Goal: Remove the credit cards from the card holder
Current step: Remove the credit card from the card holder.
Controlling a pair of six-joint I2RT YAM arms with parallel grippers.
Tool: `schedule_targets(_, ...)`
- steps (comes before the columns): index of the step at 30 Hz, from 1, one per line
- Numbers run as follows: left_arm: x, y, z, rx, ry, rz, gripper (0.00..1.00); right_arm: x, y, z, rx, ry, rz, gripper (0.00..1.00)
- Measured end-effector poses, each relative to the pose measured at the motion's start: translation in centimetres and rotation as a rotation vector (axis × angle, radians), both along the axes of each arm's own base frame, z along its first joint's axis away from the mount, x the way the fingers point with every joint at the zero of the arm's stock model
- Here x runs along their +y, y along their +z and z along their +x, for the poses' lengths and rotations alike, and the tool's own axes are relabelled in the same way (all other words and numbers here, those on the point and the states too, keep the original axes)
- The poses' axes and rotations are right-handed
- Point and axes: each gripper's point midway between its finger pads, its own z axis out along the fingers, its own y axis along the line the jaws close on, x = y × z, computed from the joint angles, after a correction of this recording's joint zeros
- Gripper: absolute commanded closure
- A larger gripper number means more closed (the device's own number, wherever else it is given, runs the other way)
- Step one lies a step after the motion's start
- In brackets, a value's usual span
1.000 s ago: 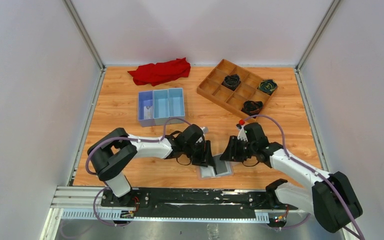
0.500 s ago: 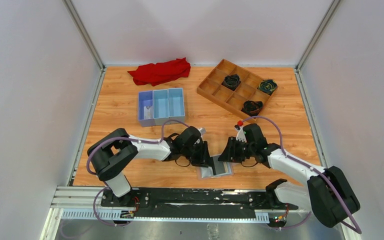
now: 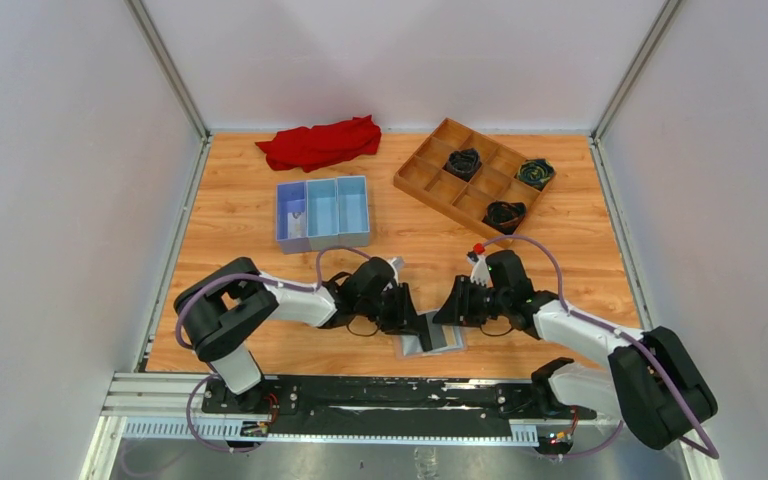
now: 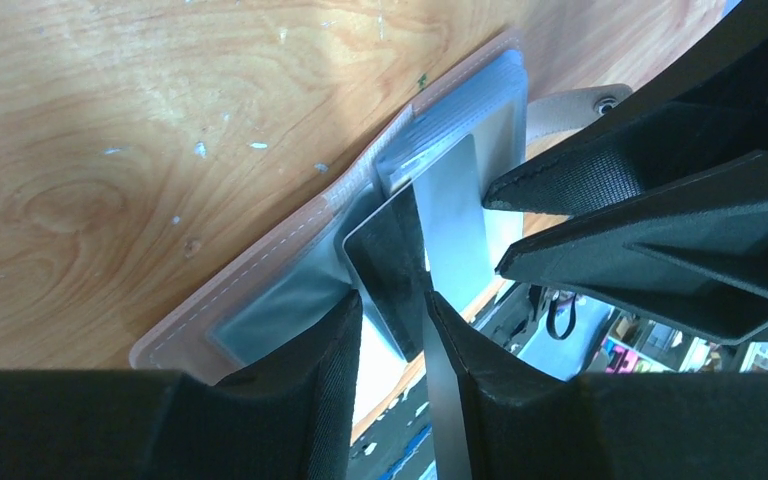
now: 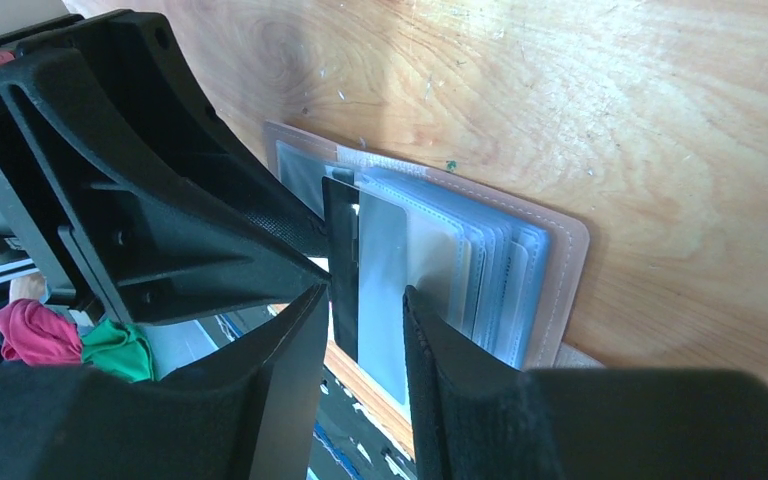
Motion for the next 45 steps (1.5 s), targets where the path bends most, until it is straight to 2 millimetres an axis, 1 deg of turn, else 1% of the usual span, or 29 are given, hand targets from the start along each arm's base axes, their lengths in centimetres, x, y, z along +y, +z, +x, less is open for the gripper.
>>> schedule_targets(9,0.0,0.1,-0.1,0.026,0.070,-0.091,0.67,0.2,0.0,0.0,0.009,-0.004,0.016,0.62)
schedule_targets(12,-0.2,0.6,0.0,0.026,0.084,-0.127,0.69,0.3,0.0,0.0,0.009,-0.002,0.022,0.62)
schedule_targets(14,-0.4,0.7,0.1,0.026,0.093,-0.146,0.75,0.4,0.0,0.1,0.008,-0.002,0.023,0.62)
schedule_targets(16,-0.3,0.5,0.2,0.037,0.104,-0.153,0.81,0.4,0.0,0.1,0.008,-0.002,0.023,0.62)
schedule_targets(20,-0.2,-0.1,0.1,0.055,0.126,-0.172,1.00,0.4,0.0,0.1,0.009,-0.003,0.024,0.62)
schedule_targets(28,-0.2,0.6,0.2,0.052,0.140,-0.230,1.00,0.3,-0.1,0.1,0.011,-0.003,0.023,0.62)
schedule_targets(31,0.2,1.2,0.3,0.037,0.150,-0.252,1.00,0.4,-0.1,0.1,0.012,-0.003,0.024,0.62)
schedule_targets(39,2.7,2.6,0.9,0.008,0.185,-0.257,1.00,0.5,-0.1,0.1,0.014,-0.001,0.031,0.63)
schedule_targets(41,3.2,3.3,0.7,-0.014,0.174,-0.244,1.00,0.5,-0.1,0.1,0.013,-0.001,0.033,0.63)
schedule_targets(44,4.1,4.3,0.7,-0.055,0.156,-0.192,1.00,0.5,-0.1,0.1,0.013,-0.001,0.033,0.63)
schedule_targets(45,4.5,4.7,1.0,-0.076,0.157,-0.142,1.00,0.5,-0.1,0.1,0.013,-0.001,0.033,0.63)
